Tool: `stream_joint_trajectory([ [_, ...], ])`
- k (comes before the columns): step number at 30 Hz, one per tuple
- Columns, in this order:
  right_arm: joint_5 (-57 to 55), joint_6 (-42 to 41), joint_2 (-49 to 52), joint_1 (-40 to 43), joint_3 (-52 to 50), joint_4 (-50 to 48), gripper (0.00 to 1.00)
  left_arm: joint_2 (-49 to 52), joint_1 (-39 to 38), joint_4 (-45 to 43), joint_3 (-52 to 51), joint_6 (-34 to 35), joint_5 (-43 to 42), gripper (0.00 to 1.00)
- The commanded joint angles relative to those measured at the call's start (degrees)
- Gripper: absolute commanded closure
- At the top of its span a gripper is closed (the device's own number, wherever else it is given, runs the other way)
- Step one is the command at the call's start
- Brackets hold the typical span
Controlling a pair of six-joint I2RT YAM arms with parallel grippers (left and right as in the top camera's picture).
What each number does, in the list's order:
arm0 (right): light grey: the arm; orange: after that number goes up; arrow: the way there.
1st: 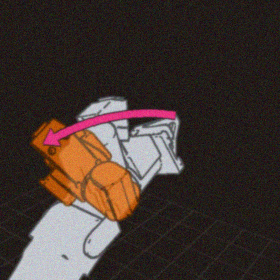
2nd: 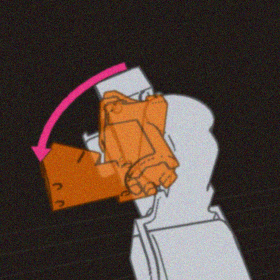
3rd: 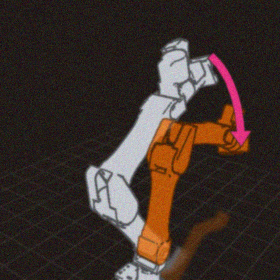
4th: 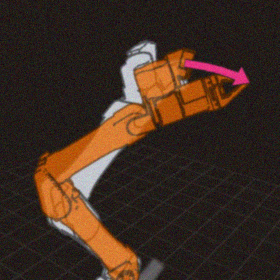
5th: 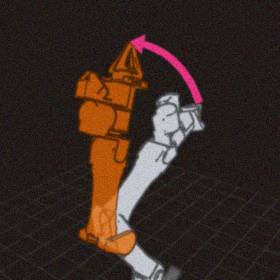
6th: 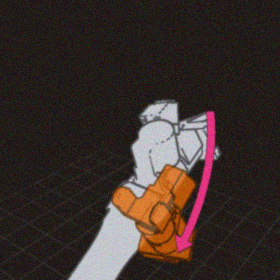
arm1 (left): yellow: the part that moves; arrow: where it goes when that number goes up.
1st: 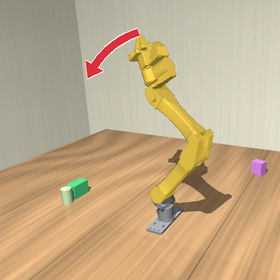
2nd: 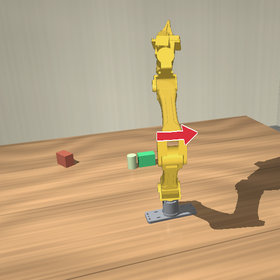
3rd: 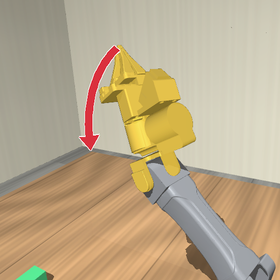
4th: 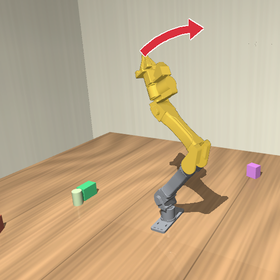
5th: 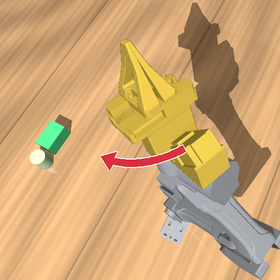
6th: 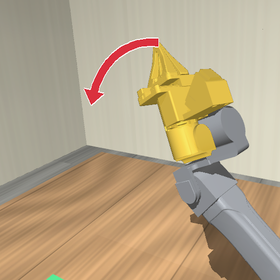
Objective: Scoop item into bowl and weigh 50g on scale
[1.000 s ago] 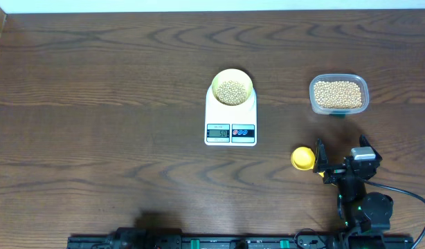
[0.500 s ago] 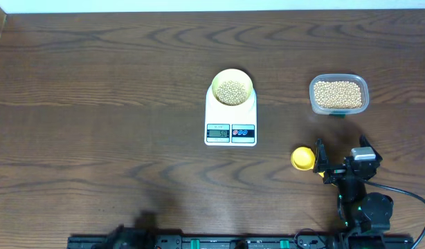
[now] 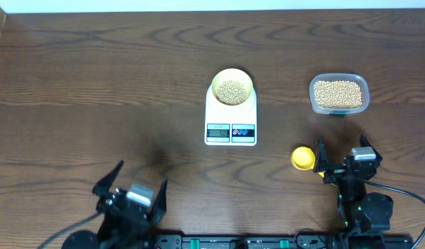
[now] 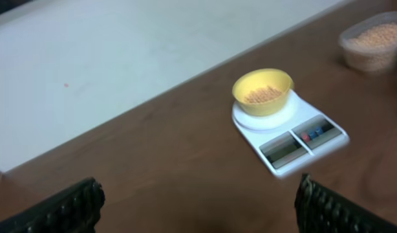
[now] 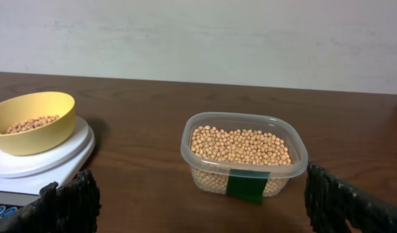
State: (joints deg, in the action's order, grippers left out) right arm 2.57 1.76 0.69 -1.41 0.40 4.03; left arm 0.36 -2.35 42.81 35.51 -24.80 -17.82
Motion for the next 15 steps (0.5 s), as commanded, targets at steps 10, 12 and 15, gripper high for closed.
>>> stream_joint_trajectory([
  [10, -0.33, 0.46, -0.37, -0.42, -0.09, 0.24, 0.01, -0.20, 0.15, -10.80, -11.23, 36.46, 22.43, 0.03],
  [12, -0.33, 0.46, -0.37, -0.39, -0.09, 0.24, 0.01, -0.20, 0.15, -12.76, -13.20, 36.44, 22.43, 0.03],
  [15, -0.33, 0.46, -0.37, -0.42, -0.09, 0.24, 0.01, -0.20, 0.15, -13.38, -14.58, 36.04, 22.43, 0.04],
])
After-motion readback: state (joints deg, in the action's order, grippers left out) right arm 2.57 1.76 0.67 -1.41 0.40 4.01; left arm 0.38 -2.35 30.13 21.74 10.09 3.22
